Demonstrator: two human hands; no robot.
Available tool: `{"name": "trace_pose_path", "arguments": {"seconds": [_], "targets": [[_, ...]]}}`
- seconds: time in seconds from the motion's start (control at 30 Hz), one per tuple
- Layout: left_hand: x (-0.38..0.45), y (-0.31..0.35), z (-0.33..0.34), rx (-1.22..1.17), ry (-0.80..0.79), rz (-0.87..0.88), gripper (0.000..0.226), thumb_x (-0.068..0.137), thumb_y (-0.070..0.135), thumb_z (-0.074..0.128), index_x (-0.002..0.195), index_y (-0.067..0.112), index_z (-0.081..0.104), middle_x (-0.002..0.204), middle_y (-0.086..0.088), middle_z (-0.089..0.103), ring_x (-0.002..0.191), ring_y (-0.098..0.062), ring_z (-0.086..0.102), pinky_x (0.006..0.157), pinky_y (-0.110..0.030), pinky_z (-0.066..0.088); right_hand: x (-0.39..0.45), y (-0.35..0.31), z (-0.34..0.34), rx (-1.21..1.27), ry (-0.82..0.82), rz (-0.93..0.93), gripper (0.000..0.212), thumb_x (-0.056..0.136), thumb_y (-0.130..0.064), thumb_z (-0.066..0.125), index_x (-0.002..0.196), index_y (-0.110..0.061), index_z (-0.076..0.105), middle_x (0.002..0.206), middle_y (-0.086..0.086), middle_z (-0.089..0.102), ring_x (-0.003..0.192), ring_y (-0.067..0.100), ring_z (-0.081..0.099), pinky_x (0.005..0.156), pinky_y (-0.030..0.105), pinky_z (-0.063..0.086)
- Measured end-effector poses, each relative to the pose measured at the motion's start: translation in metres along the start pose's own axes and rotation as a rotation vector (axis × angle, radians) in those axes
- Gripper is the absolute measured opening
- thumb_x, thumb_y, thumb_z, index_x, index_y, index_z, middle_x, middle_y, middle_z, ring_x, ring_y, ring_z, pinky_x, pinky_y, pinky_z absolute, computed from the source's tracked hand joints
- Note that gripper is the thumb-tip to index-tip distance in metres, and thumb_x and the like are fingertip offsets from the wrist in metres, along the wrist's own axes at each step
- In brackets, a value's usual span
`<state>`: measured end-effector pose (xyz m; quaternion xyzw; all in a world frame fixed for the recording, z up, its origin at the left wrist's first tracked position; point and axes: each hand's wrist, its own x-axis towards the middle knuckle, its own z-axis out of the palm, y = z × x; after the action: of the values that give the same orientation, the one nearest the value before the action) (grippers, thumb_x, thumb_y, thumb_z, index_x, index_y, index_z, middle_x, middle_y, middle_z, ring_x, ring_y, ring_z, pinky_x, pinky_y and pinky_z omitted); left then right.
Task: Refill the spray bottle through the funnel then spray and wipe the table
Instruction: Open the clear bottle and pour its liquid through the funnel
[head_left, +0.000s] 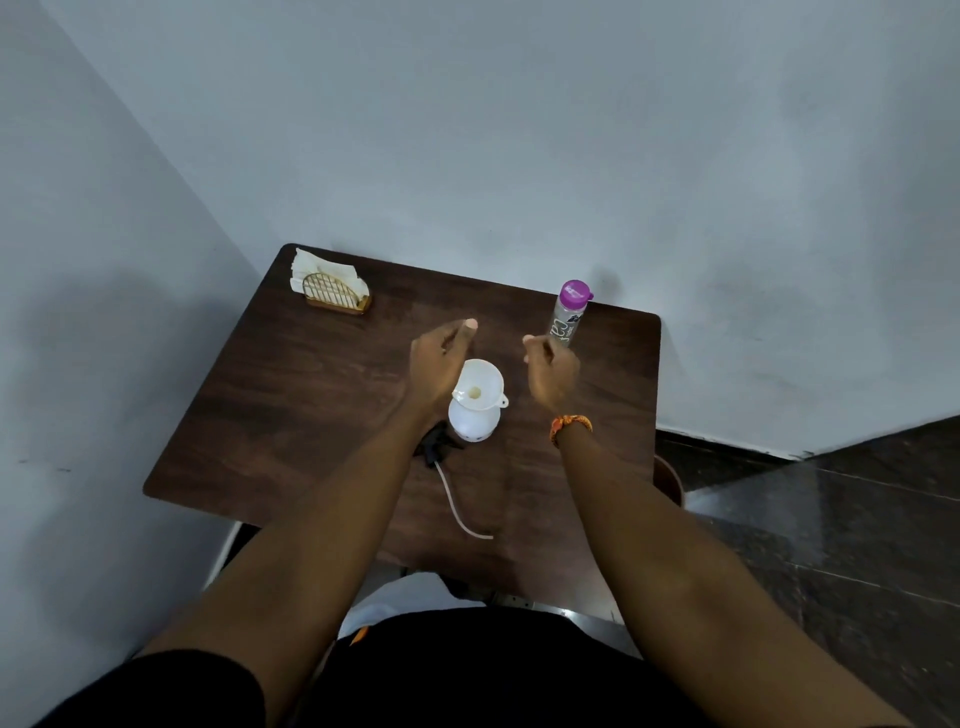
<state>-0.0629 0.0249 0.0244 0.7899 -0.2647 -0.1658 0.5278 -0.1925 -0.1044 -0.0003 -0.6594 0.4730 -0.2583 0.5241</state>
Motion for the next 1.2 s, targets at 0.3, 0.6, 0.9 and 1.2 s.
{"name": "trace_pose_path", "arguments": {"seconds": [0.3,0.6,0.9,1.2], "targets": [[0.07,0.062,0.069,0.179,-0.409,0.306,0.044,0.097,0.034,0.071,0.135,0.012,0.07,0.132,-0.005,0.074,0.123,-0.015,0.068,0.109,-0.036,0.053,0.054,0.016,-0.029,-0.132,0.146,0.165,0.06,0.088,-0.028,0.078,0.139,-0.004,0.056,0.132,0.014,0.063,0.122,0.03,0.061,0.103,0.043,0.053],[0.12,0.061,0.131,0.331,-0.706,0.358,0.055,0.099,0.017,0.068,0.151,0.011,0.054,0.15,-0.013,0.057,0.138,-0.028,0.054,0.118,-0.037,0.042,0.097,0.006,-0.039,-0.237,0.001,0.002,0.052,0.09,-0.021,0.077,0.138,-0.01,0.06,0.131,0.01,0.07,0.118,0.027,0.066,0.092,0.025,0.043],[0.133,0.047,0.123,0.337,-0.744,0.332,0.064,0.086,0.039,0.075,0.141,0.009,0.063,0.132,-0.01,0.072,0.12,-0.024,0.067,0.106,-0.043,0.054,0.102,0.019,-0.032,-0.12,0.025,0.02,0.055,0.082,-0.02,0.085,0.133,-0.008,0.067,0.121,0.014,0.074,0.107,0.024,0.068,0.092,0.027,0.05],[0.118,0.046,0.127,0.333,-0.585,0.282,0.05,0.08,0.046,0.082,0.11,0.011,0.063,0.101,-0.006,0.072,0.09,-0.025,0.067,0.082,-0.047,0.059,0.092,0.02,-0.032,-0.15,0.045,-0.032,0.043,0.082,-0.012,0.083,0.124,-0.011,0.073,0.101,0.004,0.076,0.089,0.012,0.067,0.071,0.001,0.042]]}}
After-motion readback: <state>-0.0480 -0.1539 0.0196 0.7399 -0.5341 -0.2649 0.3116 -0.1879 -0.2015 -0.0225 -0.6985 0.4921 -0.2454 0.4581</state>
